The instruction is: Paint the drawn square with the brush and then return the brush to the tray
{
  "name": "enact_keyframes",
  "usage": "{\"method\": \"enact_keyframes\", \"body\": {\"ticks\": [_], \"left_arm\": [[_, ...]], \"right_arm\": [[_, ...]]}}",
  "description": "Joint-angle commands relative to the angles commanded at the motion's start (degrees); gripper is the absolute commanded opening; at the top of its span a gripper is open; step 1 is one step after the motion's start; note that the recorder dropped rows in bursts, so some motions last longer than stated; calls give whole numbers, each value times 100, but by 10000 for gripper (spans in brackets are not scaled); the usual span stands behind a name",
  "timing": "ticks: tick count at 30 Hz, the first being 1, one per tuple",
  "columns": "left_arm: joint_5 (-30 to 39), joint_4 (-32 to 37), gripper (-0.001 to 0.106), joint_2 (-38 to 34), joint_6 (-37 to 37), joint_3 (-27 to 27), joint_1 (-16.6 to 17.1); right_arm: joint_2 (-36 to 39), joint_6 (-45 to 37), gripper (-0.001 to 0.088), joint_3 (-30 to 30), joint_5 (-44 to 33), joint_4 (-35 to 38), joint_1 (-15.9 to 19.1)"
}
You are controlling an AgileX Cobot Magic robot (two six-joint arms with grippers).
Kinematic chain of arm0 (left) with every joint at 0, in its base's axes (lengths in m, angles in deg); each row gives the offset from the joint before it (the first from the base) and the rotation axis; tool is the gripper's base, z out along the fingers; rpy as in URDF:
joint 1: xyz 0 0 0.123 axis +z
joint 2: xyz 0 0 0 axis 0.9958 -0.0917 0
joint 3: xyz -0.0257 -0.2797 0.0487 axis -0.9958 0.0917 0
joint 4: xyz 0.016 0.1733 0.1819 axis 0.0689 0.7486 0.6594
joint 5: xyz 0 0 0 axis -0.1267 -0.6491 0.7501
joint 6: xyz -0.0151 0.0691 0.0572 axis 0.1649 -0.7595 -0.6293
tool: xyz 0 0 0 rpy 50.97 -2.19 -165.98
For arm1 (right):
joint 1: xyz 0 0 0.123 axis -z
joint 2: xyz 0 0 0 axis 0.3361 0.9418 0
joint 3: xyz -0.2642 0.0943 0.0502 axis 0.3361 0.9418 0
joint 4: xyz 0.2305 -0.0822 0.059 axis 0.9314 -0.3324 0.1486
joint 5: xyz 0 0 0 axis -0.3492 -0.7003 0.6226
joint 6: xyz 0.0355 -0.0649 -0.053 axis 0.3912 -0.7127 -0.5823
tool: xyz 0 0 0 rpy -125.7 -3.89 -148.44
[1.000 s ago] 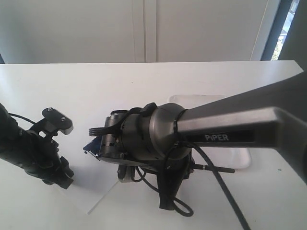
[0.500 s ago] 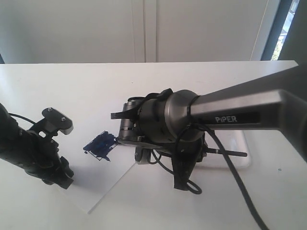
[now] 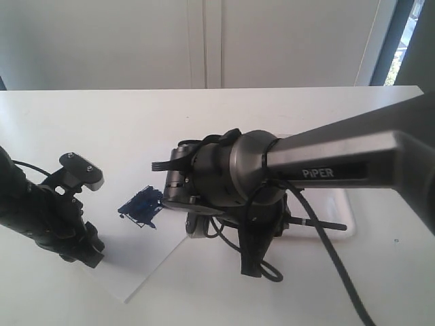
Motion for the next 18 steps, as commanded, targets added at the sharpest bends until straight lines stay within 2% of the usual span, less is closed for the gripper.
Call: {"method": "enact_keyframes", "body": {"ticks": [4, 8, 18], "left_arm": [[0, 0, 497, 0, 0, 0, 0], [0, -11, 497, 0, 15, 0, 0], [0, -11, 497, 0, 15, 0, 0]], "right_arm": [[0, -96, 0, 0, 0, 156, -129], [0, -82, 0, 0, 0, -68, -111], [47, 7, 0, 0, 0, -290, 310]]}}
